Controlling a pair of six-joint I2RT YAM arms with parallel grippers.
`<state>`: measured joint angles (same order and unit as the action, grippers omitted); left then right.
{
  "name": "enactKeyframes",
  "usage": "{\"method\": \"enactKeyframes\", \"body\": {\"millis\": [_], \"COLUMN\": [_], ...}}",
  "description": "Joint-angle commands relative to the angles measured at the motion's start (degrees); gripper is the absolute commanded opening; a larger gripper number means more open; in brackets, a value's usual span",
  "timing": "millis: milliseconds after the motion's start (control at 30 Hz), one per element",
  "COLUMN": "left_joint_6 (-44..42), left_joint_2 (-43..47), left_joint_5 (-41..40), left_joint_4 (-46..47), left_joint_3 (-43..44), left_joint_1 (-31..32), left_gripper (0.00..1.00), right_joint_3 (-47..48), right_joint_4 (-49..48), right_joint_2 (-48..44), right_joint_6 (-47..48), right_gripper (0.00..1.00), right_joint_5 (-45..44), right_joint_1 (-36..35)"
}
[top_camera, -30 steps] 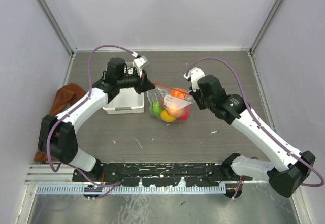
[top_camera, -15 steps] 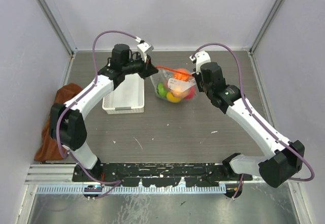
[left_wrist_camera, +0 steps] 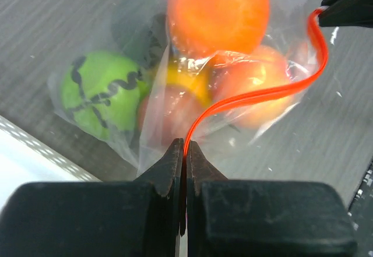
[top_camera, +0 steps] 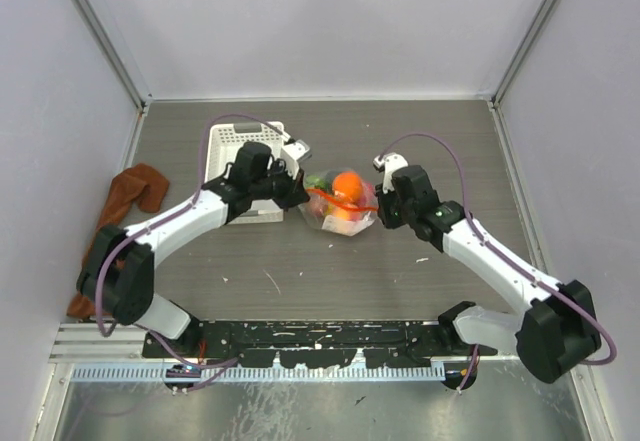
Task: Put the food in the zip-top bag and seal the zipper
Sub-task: Place the zipper food storage bag at the center of the board.
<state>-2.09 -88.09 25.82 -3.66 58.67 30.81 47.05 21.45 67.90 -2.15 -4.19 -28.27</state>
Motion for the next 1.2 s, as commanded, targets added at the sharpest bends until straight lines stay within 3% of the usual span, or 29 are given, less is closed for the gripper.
{"method": "enactKeyframes", "body": {"millis": [0,167,367,600,833,900,933,1167], "left_joint_6": [3.74,11.77,17.56,23.61,20.7,19.21,18.35,12.52], "left_joint_2": [10.03,18.11,23.96,36.72,50.17,53.34,55.24,62.51], "left_joint_5": [-4.66,-6.37,-6.67,-13.87,-31.56,-36.7,-39.16,-49.4], "left_joint_4": [-1.69,-1.29,-5.33,-12.02,-25.26,-27.92,-29.5,-30.95], "left_joint_3": [-3.05,-11.39,-17.0,-17.17,-9.66,-7.48,-6.54,-5.15], "left_joint_1": [2.59,5.3,5.43,5.26,5.31,5.31,5.28,5.31], "left_gripper": [0.03,0.1,0.22,0.59,0.88,0.97,0.99,0.98], "right_joint_3": [-3.56,-8.68,-10.75,-5.37,1.95,3.02,3.24,-0.91], "right_joint_4": [-2.04,-2.2,-1.59,3.86,9.42,10.2,10.32,8.29], "right_joint_2": [-8.7,-15.55,-20.59,-27.48,-35.1,-37.55,-38.92,-47.65], "right_joint_6": [-6.93,-11.63,-12.44,-11.47,-9.71,-8.7,-8.3,-6.24], "right_gripper": [0.08,0.14,0.22,0.47,0.67,0.88,0.99,1.0], "right_joint_5": [12.64,17.35,15.74,5.56,-10.56,-14.87,-16.51,-23.62], "right_joint_1": [0.15,0.15,0.15,0.15,0.15,0.13,0.19,0.15]}}
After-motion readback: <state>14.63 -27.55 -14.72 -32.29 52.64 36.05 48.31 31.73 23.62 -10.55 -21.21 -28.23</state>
